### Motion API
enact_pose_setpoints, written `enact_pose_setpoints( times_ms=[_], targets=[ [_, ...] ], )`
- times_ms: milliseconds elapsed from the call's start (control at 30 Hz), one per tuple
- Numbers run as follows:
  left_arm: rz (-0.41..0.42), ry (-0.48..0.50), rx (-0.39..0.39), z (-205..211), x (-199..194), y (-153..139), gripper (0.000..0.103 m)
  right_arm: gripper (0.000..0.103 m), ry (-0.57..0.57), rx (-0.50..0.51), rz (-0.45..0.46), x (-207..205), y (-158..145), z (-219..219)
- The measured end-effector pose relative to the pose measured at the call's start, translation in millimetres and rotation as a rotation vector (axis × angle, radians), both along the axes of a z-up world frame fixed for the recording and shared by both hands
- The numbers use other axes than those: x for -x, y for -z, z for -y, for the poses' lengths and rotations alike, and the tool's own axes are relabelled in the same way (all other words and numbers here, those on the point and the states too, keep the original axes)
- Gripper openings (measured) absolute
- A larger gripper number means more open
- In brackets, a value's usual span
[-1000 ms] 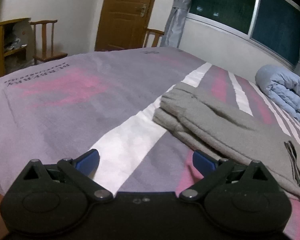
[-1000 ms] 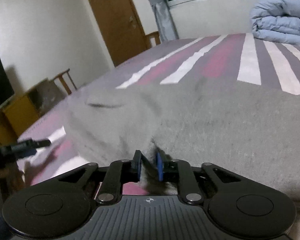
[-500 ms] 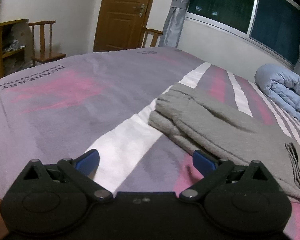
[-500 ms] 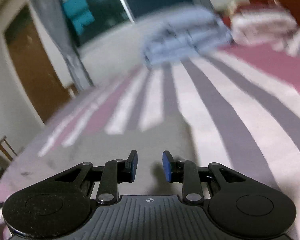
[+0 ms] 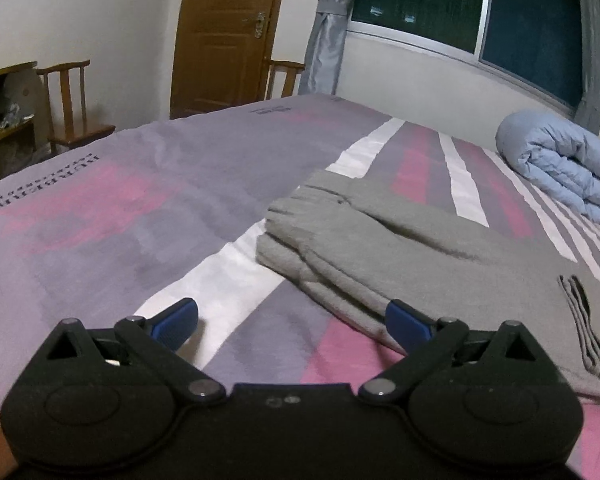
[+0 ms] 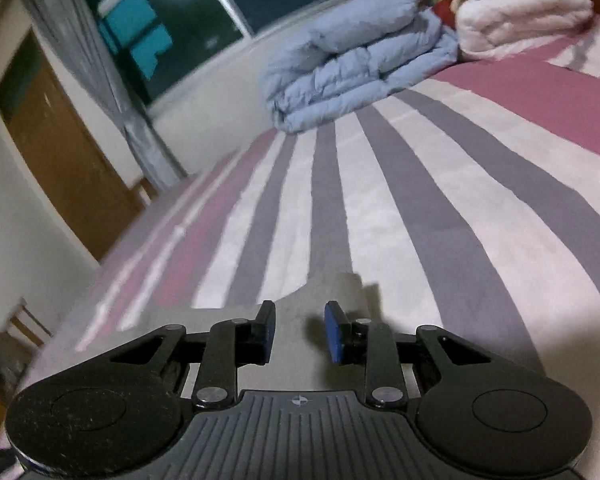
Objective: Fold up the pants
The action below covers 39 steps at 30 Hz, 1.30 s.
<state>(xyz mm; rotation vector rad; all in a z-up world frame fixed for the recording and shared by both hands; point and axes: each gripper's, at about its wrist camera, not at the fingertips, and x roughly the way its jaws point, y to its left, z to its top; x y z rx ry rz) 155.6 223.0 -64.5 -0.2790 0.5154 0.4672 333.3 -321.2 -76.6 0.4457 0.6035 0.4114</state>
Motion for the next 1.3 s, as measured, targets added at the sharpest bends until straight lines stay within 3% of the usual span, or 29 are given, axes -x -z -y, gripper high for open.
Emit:
enact_pose_setpoints(
  times_ms=[67,133,267,433,500,533,667,767,833,900,967,1000,1033,1100,1167,1233,1300],
  targets=[
    [-0.007,0.002,0.002,2.1,-3.3,1.3,0.094,0.027,-0.010,0.063,-0.077,-20.1,21.2,-6.1],
    [-0.018,0.006,0.001,3.6,-7.3,2.5,0.094,0.028,-0.015,0.049,-0.091,-26.3,28.7,-3.0],
    [-0.019,0.023,-0.028,5.7,-13.6,3.3,0.094,0.028,0.007,-0.009,-0.008,17.7,11.4,14.8],
    [-0.022,0.021,-0.021,3.0,-25.4,4.9,0.094,0.028,-0.019,0.056,0.050,93.5,26.0,19.5],
    [-0.019,0.017,-0.017,4.6,-26.0,4.2,0.094,0.028,-0.020,0.172,0.004,95.7,32.4,10.3],
    [-0.016,0.017,-0.012,5.0,-25.4,3.5,0.094,0.028,-0.016,0.183,0.023,96.2,26.4,8.0],
    [-0.010,0.027,-0.019,7.2,-21.5,2.5,0.094,0.028,-0.031,0.127,0.128,115.0,9.5,10.0],
    [-0.012,0.022,-0.006,6.2,-20.9,3.7,0.094,0.032,-0.075,0.266,0.032,117.0,33.0,-6.2],
    [-0.011,0.022,-0.005,6.5,-19.6,3.1,0.094,0.034,-0.052,0.236,0.067,117.8,24.2,-4.5],
    [-0.011,0.028,-0.016,6.2,-18.0,3.4,0.094,0.034,-0.048,0.129,0.167,123.2,11.4,0.9],
    [-0.017,0.025,-0.014,4.3,-18.1,5.3,0.094,0.035,-0.031,0.157,0.236,122.2,1.4,-8.1],
    [-0.020,0.024,-0.009,2.8,-18.2,6.8,0.094,0.045,-0.028,0.184,0.245,114.5,-1.4,-15.4],
    [-0.023,0.021,-0.006,1.9,-18.2,7.9,0.094,0.062,-0.018,0.205,0.246,106.6,-2.5,-20.7],
    [-0.026,0.020,-0.003,0.6,-17.9,9.0,0.094,0.076,0.016,0.248,0.218,82.6,5.9,-31.0],
    [-0.027,0.022,-0.004,0.1,-17.8,9.1,0.094,0.076,-0.029,0.288,-0.016,45.4,31.3,-40.5],
    [-0.030,0.026,-0.003,-1.4,-17.9,8.8,0.094,0.076,-0.002,0.203,0.044,57.4,33.3,-31.5],
    [-0.027,0.029,-0.002,-3.0,-17.5,9.0,0.094,0.076,0.008,0.181,0.090,71.3,27.5,-26.0]
  ],
)
